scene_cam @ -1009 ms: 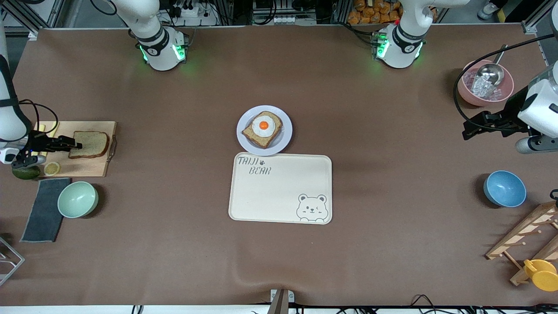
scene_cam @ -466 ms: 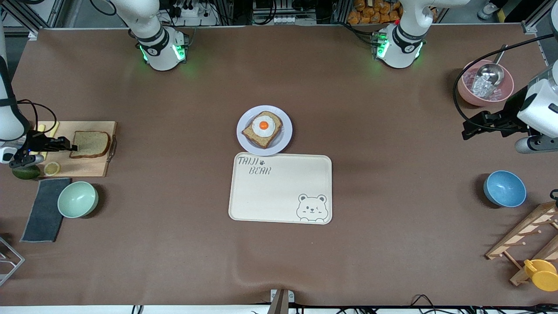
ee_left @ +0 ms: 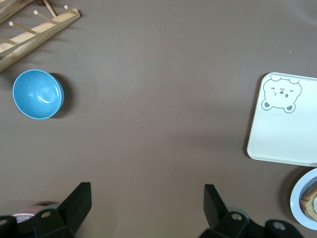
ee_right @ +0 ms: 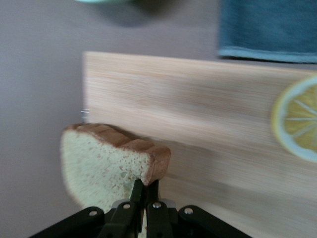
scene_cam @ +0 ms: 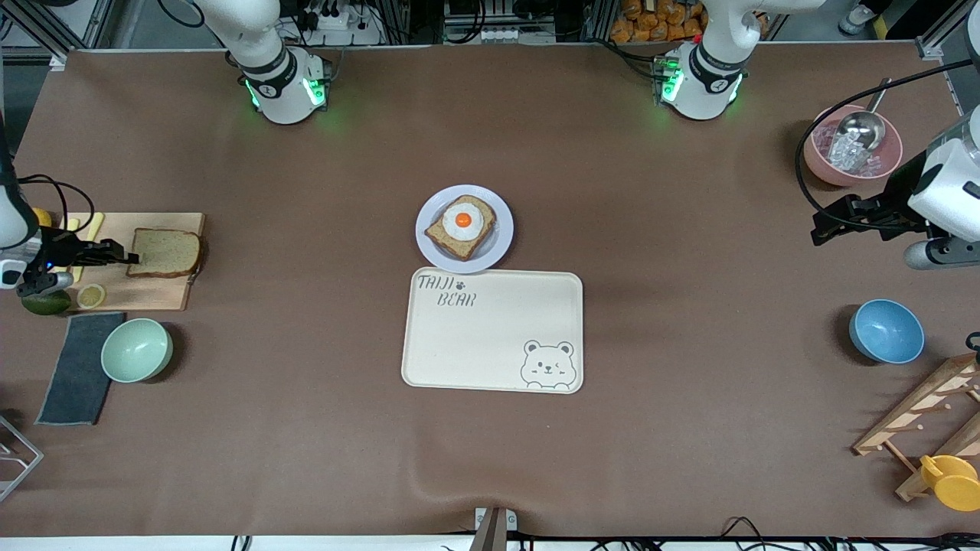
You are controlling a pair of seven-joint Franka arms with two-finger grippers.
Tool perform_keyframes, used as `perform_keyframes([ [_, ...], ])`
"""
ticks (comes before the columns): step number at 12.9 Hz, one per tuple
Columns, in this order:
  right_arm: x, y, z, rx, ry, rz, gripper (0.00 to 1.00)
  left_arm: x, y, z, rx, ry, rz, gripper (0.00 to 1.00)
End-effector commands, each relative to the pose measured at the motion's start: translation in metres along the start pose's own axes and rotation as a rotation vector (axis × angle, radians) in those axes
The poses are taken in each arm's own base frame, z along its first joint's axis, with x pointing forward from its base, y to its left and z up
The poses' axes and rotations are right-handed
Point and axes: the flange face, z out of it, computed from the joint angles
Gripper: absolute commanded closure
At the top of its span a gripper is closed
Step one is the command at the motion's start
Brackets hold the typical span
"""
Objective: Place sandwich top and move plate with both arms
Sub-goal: 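Grasp the bread slice edge with the right gripper, then lift the bread slice and carry it toward the egg plate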
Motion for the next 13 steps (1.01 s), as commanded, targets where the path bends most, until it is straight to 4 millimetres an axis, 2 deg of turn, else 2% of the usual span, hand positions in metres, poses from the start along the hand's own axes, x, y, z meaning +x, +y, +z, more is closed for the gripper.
perform_keyframes([
  [1, 0.013, -0.018, -0.034, 0.071, 0.000, -0.033, 1.00, -0.003, 0.002, -0.004, -0.020, 0.009, -0.014, 0.00],
  [3, 0.025, -0.038, -0.041, 0.090, -0.019, -0.012, 1.00, -0.001, 0.004, -0.004, -0.021, 0.013, -0.012, 0.00],
  [6, 0.050, -0.095, -0.047, 0.126, -0.061, 0.027, 1.00, -0.001, 0.004, -0.003, -0.021, 0.013, -0.011, 0.00],
  [11, 0.084, -0.188, -0.037, 0.167, -0.146, 0.001, 1.00, -0.001, 0.004, -0.003, -0.021, 0.013, -0.012, 0.00],
  [13, 0.086, -0.217, -0.030, 0.175, -0.163, -0.011, 1.00, -0.001, 0.004, -0.003, -0.021, 0.013, -0.012, 0.00],
])
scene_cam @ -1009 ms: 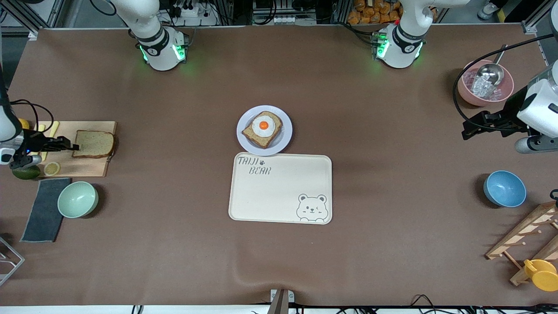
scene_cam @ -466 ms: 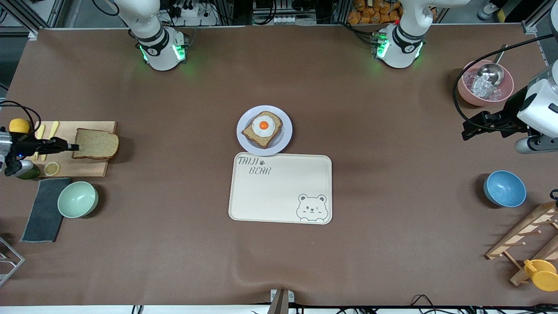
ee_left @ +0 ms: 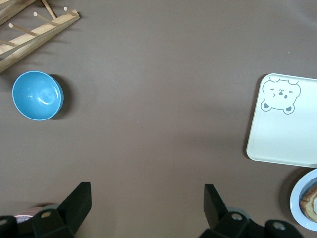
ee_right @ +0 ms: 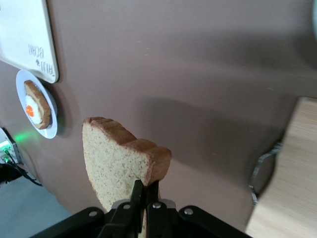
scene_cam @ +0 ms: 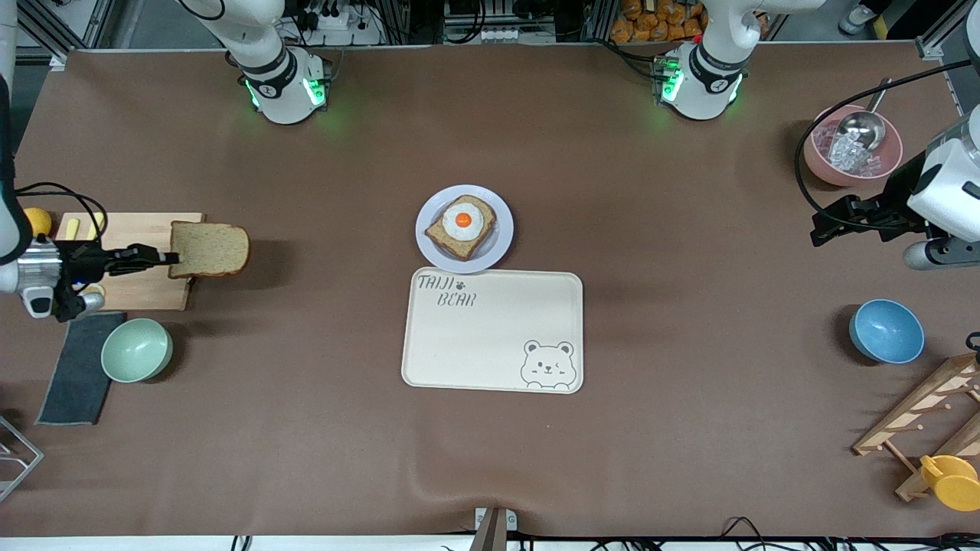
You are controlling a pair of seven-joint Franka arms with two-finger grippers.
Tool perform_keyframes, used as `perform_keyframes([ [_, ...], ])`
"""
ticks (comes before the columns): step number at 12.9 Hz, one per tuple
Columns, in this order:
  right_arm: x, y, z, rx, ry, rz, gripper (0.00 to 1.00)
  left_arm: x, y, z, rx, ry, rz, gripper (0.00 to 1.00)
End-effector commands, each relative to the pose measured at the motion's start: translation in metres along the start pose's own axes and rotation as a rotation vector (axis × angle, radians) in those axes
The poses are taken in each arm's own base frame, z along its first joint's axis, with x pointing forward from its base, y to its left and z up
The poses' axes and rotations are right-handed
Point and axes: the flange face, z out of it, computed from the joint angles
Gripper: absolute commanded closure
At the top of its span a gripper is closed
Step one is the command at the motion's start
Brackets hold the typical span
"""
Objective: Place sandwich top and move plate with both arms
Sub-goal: 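Lift the bread slice and carry it toward the egg plate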
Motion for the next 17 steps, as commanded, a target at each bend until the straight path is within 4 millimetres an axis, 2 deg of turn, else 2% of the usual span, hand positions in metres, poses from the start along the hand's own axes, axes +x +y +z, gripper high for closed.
perform_keyframes([
  [1, -0.002, -0.046, 0.014, 0.034, -0.005, 0.015, 1.00, -0.002, 0.003, -0.004, -0.020, 0.010, -0.013, 0.00],
  [4, 0.005, -0.099, 0.048, 0.083, -0.015, 0.081, 1.00, -0.002, 0.002, -0.003, -0.020, 0.008, -0.014, 0.00],
  [6, 0.004, -0.118, 0.074, 0.107, 0.048, 0.091, 1.00, -0.002, 0.002, -0.002, -0.019, 0.005, -0.014, 0.00],
  [7, 0.009, -0.135, 0.095, 0.105, 0.056, 0.077, 1.00, -0.001, 0.002, 0.001, -0.018, -0.001, -0.014, 0.00],
  [9, 0.018, -0.149, 0.120, 0.106, 0.071, 0.077, 1.00, -0.002, 0.001, 0.003, -0.018, -0.004, -0.015, 0.00],
  [11, 0.025, -0.176, 0.151, 0.119, 0.078, 0.085, 1.00, -0.002, 0.001, 0.003, -0.017, -0.004, -0.016, 0.00],
  [12, 0.030, -0.194, 0.167, 0.107, 0.077, 0.097, 1.00, -0.002, 0.001, 0.003, -0.017, -0.004, -0.016, 0.00],
  [13, 0.034, -0.221, 0.189, 0.089, 0.067, 0.109, 1.00, -0.002, 0.001, 0.003, -0.017, -0.004, -0.016, 0.00],
  [14, 0.036, -0.235, 0.202, 0.088, 0.072, 0.130, 1.00, -0.002, 0.001, 0.003, -0.018, -0.004, -0.015, 0.00],
  [17, 0.039, -0.263, 0.233, 0.096, 0.072, 0.116, 1.00, -0.002, 0.001, 0.003, -0.017, -0.005, -0.015, 0.00],
])
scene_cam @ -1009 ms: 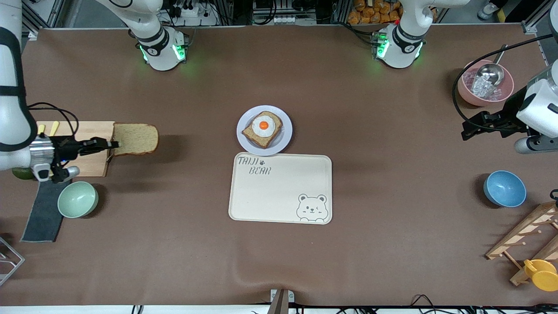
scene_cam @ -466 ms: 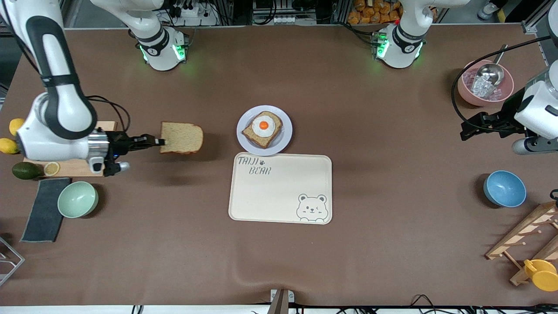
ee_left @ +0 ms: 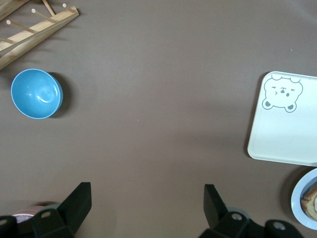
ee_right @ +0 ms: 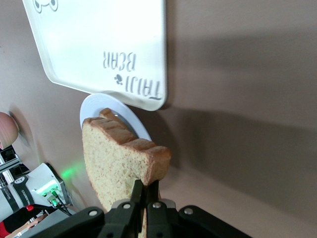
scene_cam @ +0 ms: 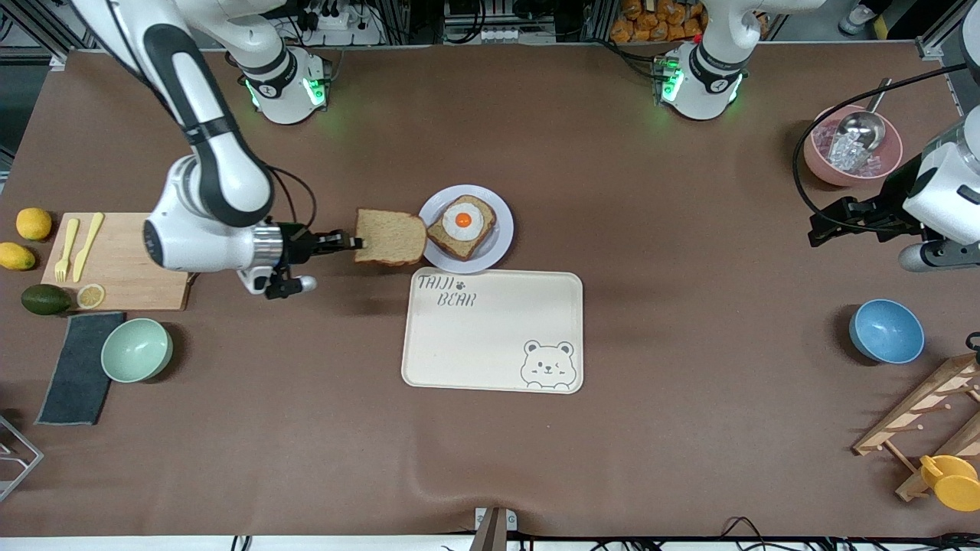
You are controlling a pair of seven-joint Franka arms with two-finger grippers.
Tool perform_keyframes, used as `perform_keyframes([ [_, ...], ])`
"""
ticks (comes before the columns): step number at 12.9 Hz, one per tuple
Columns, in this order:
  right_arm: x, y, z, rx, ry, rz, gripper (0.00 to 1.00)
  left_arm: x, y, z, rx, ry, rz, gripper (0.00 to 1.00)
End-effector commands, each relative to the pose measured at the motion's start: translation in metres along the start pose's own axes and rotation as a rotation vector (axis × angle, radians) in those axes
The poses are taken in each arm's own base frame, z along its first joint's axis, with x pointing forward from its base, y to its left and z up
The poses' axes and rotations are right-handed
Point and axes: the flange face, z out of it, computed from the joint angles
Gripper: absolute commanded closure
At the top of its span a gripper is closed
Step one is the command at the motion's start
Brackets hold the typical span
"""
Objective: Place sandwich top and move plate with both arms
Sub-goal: 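Lay the bread slice on top of the egg and release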
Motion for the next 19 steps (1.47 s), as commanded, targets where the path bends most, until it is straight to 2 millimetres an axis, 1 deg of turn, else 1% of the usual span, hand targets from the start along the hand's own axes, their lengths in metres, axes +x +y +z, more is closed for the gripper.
perform_keyframes([
  [1, -0.015, -0.012, 0.018, 0.035, 0.012, 0.029, 1.00, -0.002, 0.001, -0.001, -0.019, 0.003, -0.014, 0.00],
  [3, -0.021, -0.018, 0.028, 0.043, -0.004, 0.025, 1.00, -0.002, 0.001, -0.001, -0.019, 0.003, -0.016, 0.00],
  [4, -0.023, -0.024, 0.036, 0.037, -0.013, 0.015, 1.00, -0.002, 0.001, -0.001, -0.019, 0.003, -0.016, 0.00],
  [5, -0.028, -0.031, 0.050, 0.039, -0.018, 0.014, 1.00, -0.002, 0.001, 0.000, -0.018, -0.001, -0.017, 0.00],
  [7, -0.032, -0.045, 0.071, 0.030, -0.014, 0.006, 1.00, -0.002, 0.000, 0.001, -0.017, -0.007, -0.017, 0.00],
  [8, -0.033, -0.047, 0.076, 0.016, -0.002, -0.002, 1.00, -0.002, 0.001, 0.000, -0.018, -0.003, -0.017, 0.00],
  [10, -0.034, -0.047, 0.085, 0.008, -0.010, -0.004, 1.00, -0.002, 0.001, 0.002, -0.015, -0.006, -0.016, 0.00],
  [12, -0.035, -0.056, 0.091, 0.026, -0.003, 0.002, 1.00, -0.001, 0.000, 0.003, -0.011, -0.005, -0.016, 0.00],
  [15, -0.038, -0.064, 0.111, -0.006, 0.015, -0.018, 1.00, 0.000, -0.003, 0.003, -0.011, -0.005, -0.013, 0.00],
  [19, -0.036, -0.060, 0.120, -0.024, 0.021, -0.024, 1.00, 0.000, -0.002, 0.004, -0.014, -0.005, -0.016, 0.00],
])
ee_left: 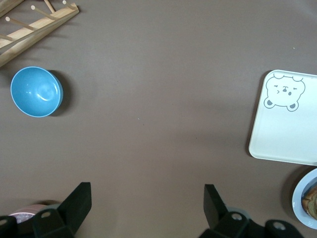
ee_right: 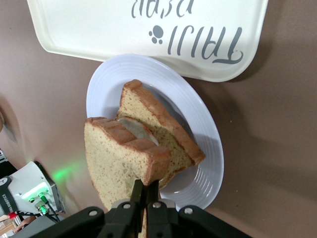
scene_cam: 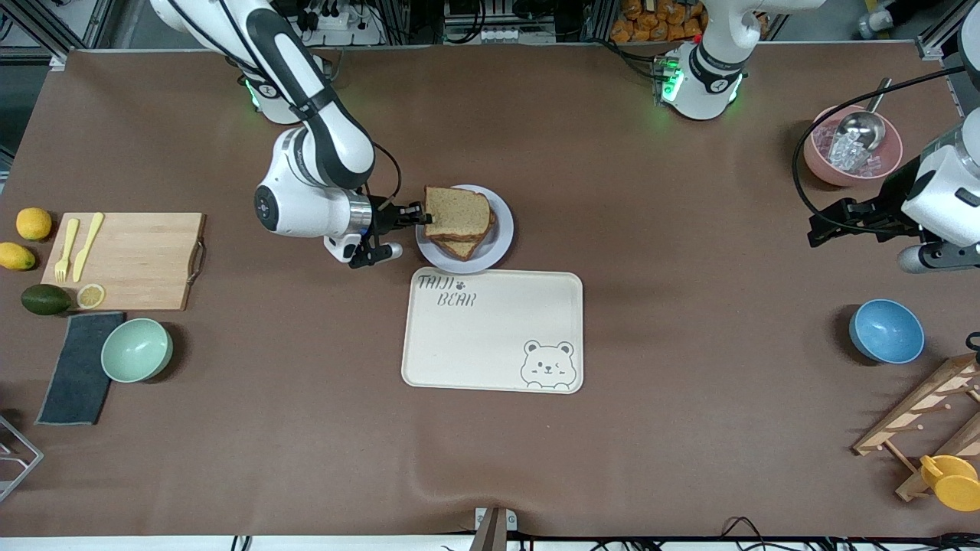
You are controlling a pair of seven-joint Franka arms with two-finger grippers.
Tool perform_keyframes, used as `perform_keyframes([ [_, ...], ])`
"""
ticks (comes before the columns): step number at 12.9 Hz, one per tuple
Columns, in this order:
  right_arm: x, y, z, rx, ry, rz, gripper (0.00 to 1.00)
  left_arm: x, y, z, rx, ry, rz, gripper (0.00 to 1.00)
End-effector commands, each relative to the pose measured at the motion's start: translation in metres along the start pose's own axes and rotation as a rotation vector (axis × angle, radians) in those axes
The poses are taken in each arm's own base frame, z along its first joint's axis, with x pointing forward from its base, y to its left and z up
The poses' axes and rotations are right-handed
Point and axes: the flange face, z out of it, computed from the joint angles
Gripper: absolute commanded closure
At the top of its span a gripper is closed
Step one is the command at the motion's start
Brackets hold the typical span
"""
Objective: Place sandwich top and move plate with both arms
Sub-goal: 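Lay the bread slice on top of the egg and release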
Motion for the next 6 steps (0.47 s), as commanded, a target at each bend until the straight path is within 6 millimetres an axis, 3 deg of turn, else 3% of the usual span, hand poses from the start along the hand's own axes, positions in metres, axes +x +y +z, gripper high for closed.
perform_keyframes([
  [1, -0.0019, -0.0022, 0.0066, 0.001, 0.020, 0.004, 1.00, -0.0002, -0.0003, -0.0003, -0.015, 0.003, -0.013, 0.00],
  [6, -0.0060, -0.0031, 0.0161, -0.013, 0.013, 0.008, 1.00, -0.0037, 0.0030, -0.0048, -0.019, 0.004, -0.008, 0.00],
])
